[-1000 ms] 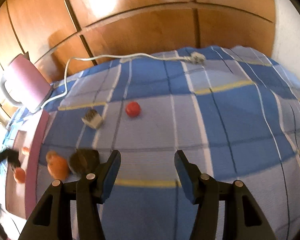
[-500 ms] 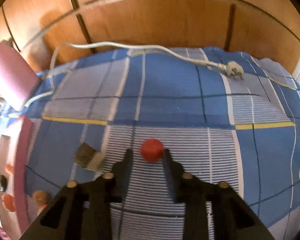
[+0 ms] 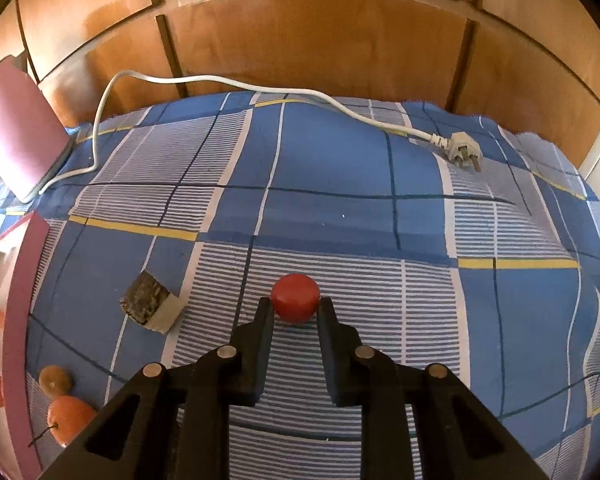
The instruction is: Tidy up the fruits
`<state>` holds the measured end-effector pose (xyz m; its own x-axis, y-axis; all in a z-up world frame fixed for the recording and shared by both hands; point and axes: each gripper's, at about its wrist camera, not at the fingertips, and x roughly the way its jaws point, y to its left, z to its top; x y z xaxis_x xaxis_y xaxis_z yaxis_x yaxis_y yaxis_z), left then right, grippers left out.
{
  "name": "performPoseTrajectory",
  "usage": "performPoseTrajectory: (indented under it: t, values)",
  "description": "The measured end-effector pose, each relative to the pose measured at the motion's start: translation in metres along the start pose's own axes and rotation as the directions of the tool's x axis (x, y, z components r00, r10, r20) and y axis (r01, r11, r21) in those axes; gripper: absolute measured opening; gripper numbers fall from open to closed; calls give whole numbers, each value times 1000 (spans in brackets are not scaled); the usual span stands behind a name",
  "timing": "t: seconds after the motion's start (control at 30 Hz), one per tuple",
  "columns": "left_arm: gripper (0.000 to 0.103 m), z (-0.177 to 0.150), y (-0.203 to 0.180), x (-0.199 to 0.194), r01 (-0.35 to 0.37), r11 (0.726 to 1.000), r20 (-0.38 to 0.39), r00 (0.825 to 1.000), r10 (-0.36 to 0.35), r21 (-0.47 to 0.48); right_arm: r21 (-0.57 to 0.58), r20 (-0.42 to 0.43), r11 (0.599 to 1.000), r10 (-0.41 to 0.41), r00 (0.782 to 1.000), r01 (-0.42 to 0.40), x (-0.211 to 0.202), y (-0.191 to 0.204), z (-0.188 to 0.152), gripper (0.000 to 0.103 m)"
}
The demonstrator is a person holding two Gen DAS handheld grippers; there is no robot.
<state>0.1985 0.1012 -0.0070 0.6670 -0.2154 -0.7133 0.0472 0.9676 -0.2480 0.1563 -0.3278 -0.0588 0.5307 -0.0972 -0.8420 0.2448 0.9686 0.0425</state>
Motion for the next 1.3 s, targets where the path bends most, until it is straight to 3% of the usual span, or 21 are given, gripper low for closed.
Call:
performPoseTrajectory:
  t: [0.13, 0.27, 0.5, 0.67, 0.8, 1.03, 1.3]
  values:
    - [56, -18, -1, -16, -64, 998, 5, 998, 64, -2, 10, -3, 1000, 0, 1000, 0, -2, -2, -1, 22]
    - [62, -37, 5, -30, -83, 995, 8, 996, 83, -48, 19, 25, 1000, 1, 1000, -1, -15, -2, -2, 22]
    - [63, -64, 3, -41, -87, 993, -11, 996, 86, -83, -25, 74, 1000, -10, 997, 12, -44, -1, -8, 22]
    - [69, -73, -8, -53, -81, 994, 4, 997, 81, -75, -33, 98, 998, 59, 993, -56, -69, 3, -13, 22]
    - [69, -81, -17, -64, -79, 995, 14, 997, 79, -55, -123, 96, 982, 156, 983, -143, -85, 30, -16, 22]
    - [76, -94, -18, -79, -72, 996, 29, 997, 74, -53, -286, 13, 912, 312, 950, -295, -88, 109, -33, 22]
    - [77, -97, -17, -82, -58, 997, 41, 997, 59, -42, -393, -48, 844, 379, 924, -366, -89, 188, -46, 22]
